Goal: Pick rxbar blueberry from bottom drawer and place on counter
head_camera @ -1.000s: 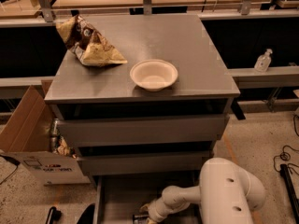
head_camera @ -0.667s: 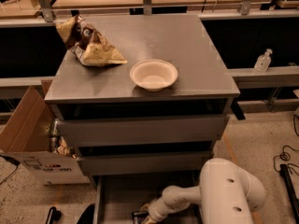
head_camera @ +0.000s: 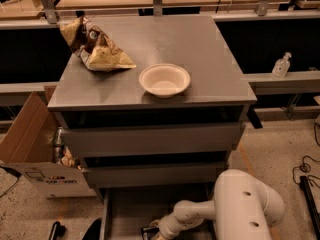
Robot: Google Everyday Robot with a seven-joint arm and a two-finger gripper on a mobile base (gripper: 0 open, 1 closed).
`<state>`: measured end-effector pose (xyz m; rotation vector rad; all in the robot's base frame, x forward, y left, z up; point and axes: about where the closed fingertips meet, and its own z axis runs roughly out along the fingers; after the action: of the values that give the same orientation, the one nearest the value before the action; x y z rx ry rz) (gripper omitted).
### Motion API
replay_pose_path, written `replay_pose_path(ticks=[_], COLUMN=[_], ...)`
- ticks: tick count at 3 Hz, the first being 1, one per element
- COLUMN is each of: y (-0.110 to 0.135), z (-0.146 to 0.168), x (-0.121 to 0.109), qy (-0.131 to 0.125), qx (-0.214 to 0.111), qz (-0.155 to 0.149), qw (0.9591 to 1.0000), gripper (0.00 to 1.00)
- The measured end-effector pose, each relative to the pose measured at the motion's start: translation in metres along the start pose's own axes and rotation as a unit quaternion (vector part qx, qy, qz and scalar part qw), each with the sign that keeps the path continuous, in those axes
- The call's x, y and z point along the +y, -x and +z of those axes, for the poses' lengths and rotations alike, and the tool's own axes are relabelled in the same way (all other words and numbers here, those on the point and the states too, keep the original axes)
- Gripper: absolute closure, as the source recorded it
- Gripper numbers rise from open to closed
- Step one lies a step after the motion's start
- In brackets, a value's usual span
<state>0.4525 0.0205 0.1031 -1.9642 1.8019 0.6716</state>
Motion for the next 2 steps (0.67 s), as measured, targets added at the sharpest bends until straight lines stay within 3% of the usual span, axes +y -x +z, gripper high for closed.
replay_pose_path(ticks=[1, 2], y=[0.006, 0.051], z=[-0.011, -0.053], x=[-0.002, -0.001], qy=[-0.016, -0.041], qx=[-0.026, -0.121], qz=[-0.007, -0.046], qw=[0.9995, 0.9907], gripper=[1.0, 1.0])
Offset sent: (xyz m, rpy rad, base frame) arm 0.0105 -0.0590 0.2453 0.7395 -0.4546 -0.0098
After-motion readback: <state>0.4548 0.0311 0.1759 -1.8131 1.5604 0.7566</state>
